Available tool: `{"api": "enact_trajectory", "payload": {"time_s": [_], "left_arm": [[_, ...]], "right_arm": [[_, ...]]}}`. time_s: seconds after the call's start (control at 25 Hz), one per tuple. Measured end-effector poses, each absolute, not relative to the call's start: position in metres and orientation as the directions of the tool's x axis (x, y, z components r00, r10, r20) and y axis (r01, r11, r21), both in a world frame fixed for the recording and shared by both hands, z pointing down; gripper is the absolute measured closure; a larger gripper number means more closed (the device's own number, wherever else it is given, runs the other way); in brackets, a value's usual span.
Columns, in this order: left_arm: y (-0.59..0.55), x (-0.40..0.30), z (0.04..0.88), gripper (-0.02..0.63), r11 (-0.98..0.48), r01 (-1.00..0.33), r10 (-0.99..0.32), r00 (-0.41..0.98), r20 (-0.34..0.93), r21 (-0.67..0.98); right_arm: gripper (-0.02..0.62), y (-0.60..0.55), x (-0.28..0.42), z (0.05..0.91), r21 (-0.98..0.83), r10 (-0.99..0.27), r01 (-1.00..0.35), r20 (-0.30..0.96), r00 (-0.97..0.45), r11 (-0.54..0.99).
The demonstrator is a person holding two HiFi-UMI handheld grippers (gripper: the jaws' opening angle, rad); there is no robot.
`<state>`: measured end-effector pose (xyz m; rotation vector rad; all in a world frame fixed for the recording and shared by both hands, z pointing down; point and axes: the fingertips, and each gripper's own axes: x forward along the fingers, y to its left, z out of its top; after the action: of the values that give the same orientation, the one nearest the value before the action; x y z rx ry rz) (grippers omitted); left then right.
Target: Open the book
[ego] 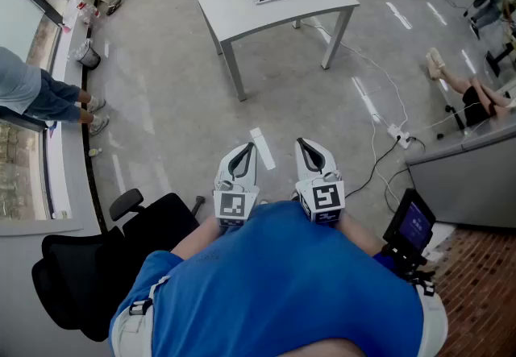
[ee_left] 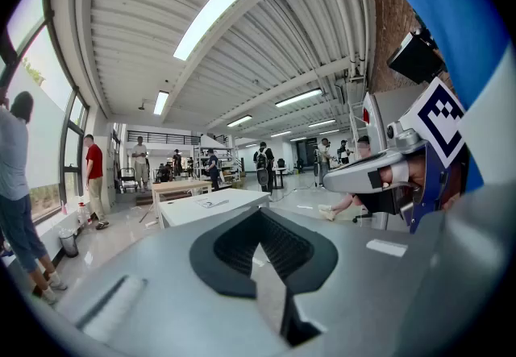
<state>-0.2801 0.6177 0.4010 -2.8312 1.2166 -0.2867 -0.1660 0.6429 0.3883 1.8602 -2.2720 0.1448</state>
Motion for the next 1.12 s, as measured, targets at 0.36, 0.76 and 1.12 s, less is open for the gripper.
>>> {"api": "enact_trajectory", "payload": {"time_s": [0.36,0.76,1.12], "left_arm": [[0.612,-0.289,0.409,0.600,-0.702,-0.709,-0.709,0.687,0.156,-0.071],[0.582,-0.254,0.416,0.600,-0.701,-0.708,-0.710,0.684,0.167,-0.083],[0.506,-0.153,0.406,0.600,-0.694,-0.713,-0.719,0.680,0.141,-0.101]], "right_arm": [[0.592,0.635,-0.177,0.393,0.065,-0.961,-0.979,0.212,-0.175,0.192],[0.592,0.605,-0.142,0.401,0.051,-0.960,-0.980,0.218,-0.178,0.193],[0.592,0.529,-0.049,0.393,0.049,-0.958,-0.971,0.184,-0.222,0.235]]}}
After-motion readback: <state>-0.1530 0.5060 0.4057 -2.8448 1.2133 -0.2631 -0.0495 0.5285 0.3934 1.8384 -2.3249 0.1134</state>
